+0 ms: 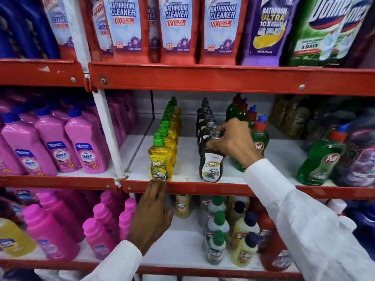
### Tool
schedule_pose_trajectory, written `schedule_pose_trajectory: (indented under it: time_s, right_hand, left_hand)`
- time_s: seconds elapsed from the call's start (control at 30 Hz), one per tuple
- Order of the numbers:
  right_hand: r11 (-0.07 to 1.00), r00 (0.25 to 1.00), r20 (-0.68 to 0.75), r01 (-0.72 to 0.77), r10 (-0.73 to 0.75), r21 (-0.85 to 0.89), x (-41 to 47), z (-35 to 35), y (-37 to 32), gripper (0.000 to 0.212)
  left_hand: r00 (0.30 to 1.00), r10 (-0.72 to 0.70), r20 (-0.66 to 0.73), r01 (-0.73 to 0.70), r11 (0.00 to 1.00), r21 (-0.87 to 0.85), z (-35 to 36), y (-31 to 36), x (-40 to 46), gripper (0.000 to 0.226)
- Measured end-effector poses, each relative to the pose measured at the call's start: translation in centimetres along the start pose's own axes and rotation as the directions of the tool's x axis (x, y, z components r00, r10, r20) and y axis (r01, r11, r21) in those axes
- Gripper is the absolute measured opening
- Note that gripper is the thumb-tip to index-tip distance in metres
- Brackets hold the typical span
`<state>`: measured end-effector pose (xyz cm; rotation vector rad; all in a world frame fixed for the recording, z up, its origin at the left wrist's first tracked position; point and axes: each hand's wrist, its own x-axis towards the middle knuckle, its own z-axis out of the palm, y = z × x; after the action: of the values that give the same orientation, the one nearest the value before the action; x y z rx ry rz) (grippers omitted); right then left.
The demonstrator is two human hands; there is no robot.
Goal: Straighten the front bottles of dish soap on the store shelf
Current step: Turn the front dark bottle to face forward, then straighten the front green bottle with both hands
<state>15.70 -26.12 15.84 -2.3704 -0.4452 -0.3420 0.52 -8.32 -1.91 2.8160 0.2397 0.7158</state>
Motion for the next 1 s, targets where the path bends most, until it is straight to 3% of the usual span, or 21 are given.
schedule_pose_trajectory:
  time_s: [0.23, 0.37, 0.5, 0.6, 0.7, 0.83, 0.9, 1.0]
  right_hand:
    - [0.998, 0.998, 0.031, 0.047, -0.048, 0.043, 0.5, 1.7, 1.6, 0.035]
    - [0.981, 0.998, -0.026, 0.061, -0.058, 0.185, -1.9, 1.2, 3.5, 0.053]
    - [0.964, 0.97, -0.236, 0.111, -0.052, 0.244, -6.0, 0.9, 8.2, 0.038]
    - [0.952, 0.887, -0.461, 0.123, 0.022, 0.282, -8.0, 0.6, 13.0, 0.023]
    - [0.951, 0.764, -0.628, 0.065, 0.147, 0.301, -8.2, 0.0, 16.8, 0.045]
    - [0.926, 0.65, -0.677, -0.119, 0.345, 0.358, -6.7, -1.4, 20.4, 0.081]
    - [0.905, 0.634, -0.652, -0.219, 0.416, 0.365, -5.6, -2.2, 22.2, 0.093]
    - [0.887, 0.668, -0.588, -0.288, 0.456, 0.36, -4.1, -3.0, 24.5, 0.098]
  left_hand:
    - [1.0, 0.011, -0.007, -0.011, 1.0, 0.002, -0.9, 1.7, 0.6, 0.061]
    - [0.976, 0.19, -0.111, -0.199, 0.977, -0.078, -1.3, 5.6, 1.6, 0.046]
    - [0.93, 0.34, -0.141, -0.356, 0.929, -0.106, 0.0, 10.0, 3.2, 0.046]
    - [0.905, 0.413, -0.102, -0.424, 0.895, -0.138, 1.9, 12.4, 4.0, 0.05]
    - [0.891, 0.45, -0.064, -0.453, 0.87, -0.194, 3.6, 14.3, 4.6, 0.054]
    - [0.89, 0.456, -0.007, -0.445, 0.865, -0.232, 4.9, 16.2, 5.3, 0.058]
    - [0.899, 0.437, 0.011, -0.421, 0.873, -0.245, 5.4, 16.6, 5.4, 0.059]
    - [0.913, 0.407, 0.016, -0.388, 0.881, -0.272, 5.8, 16.8, 5.5, 0.058]
